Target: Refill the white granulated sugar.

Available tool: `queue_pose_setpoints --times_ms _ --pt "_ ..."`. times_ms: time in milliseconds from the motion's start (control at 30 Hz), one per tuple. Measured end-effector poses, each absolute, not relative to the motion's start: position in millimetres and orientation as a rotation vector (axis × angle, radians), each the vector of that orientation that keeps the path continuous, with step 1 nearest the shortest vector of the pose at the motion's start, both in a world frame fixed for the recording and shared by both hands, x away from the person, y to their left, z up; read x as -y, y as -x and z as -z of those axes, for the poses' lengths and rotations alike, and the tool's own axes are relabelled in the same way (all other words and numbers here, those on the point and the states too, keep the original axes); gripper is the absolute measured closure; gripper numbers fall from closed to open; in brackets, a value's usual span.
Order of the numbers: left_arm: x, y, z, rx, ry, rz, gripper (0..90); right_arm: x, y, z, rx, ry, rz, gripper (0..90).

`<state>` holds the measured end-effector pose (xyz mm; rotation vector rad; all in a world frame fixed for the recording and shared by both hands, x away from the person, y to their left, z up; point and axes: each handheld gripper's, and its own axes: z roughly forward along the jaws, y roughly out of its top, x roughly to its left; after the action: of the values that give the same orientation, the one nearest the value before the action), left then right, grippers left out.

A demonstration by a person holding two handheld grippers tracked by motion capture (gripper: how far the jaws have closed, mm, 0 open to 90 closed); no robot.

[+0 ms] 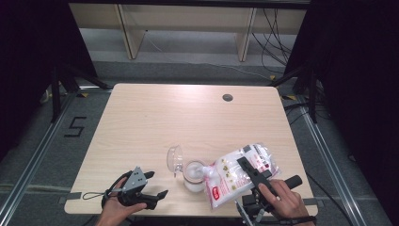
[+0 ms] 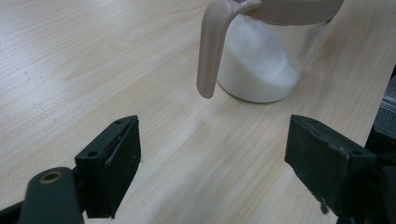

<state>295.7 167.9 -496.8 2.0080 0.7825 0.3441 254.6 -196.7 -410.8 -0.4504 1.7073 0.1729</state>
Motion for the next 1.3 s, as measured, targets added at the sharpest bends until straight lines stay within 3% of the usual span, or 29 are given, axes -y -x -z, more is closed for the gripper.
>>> queue_pose_setpoints --times_ms 600,1300 --pt "-168 -296 497 -0.773 -2.023 -0.347 18.0 179 -254 414 -1.693 0.537 -0.197 67.5" --pt "-169 -296 496 -0.778 -2.025 -0.351 18.1 192 -259 412 -1.723 0.454 -0.189 68.8"
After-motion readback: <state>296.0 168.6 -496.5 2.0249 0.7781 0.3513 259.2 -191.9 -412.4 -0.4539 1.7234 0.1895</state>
